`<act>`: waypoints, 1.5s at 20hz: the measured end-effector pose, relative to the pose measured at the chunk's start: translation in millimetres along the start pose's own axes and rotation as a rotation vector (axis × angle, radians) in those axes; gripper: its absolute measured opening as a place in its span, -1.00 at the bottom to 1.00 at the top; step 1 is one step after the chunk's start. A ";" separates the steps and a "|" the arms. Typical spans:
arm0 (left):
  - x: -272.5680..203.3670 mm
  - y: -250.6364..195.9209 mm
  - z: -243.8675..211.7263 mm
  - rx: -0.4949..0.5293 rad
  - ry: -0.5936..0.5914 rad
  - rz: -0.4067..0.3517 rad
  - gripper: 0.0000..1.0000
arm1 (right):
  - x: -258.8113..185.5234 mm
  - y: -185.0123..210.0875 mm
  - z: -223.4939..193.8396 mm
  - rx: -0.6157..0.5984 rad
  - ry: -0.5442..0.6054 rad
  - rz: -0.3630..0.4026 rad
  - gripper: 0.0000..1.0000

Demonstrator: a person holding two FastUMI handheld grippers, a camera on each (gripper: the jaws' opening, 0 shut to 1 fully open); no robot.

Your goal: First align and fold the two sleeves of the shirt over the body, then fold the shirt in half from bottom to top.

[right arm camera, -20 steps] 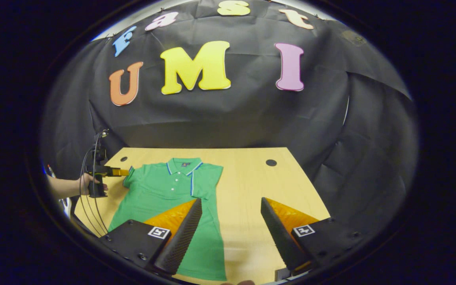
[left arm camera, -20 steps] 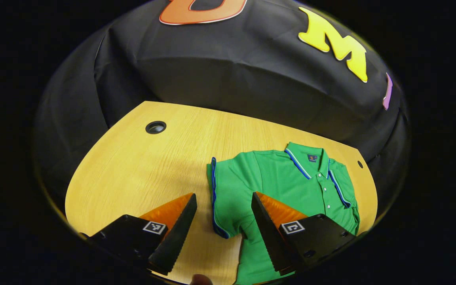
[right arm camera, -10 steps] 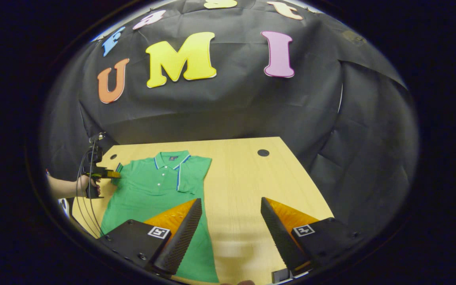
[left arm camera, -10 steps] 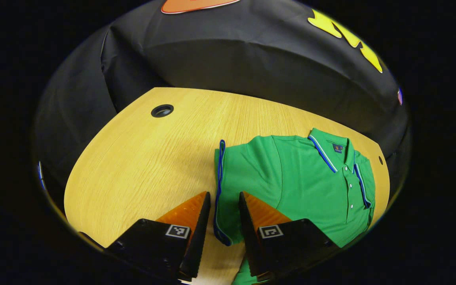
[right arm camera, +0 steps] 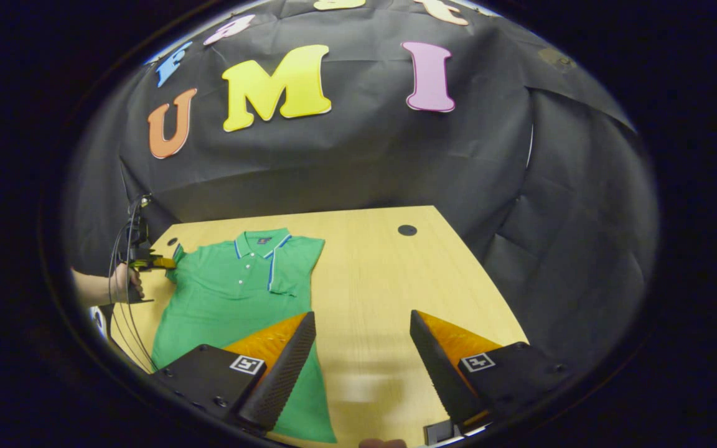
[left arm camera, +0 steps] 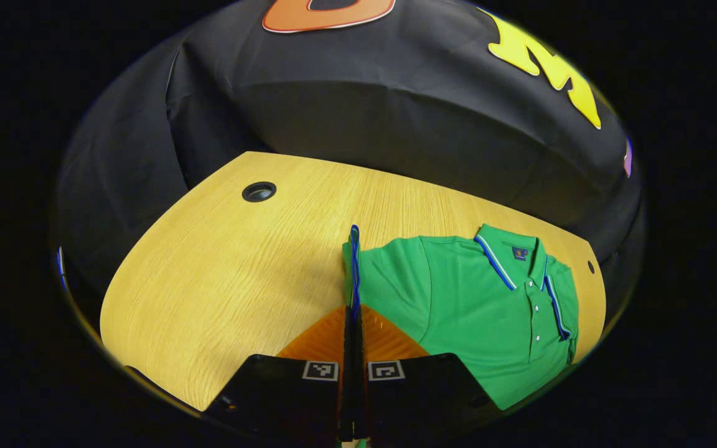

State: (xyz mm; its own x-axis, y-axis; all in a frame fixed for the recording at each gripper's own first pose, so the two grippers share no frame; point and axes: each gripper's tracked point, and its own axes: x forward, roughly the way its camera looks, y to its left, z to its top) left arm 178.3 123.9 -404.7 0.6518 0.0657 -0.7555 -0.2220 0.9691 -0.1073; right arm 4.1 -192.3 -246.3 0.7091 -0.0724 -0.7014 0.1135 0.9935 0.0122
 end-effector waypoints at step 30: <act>-149.7 -138.8 -5.7 0.235 -0.140 -0.194 1.00 | -15.5 75.6 6.2 -0.036 -0.058 0.120 0.87</act>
State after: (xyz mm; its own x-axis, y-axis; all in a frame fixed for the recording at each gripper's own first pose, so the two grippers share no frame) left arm 107.4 -21.8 -280.4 0.7627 -0.1091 -0.6375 0.0789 0.9940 -0.0757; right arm 6.0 -116.6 -230.1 0.7549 0.0434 -0.6544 0.0009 0.9977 0.0671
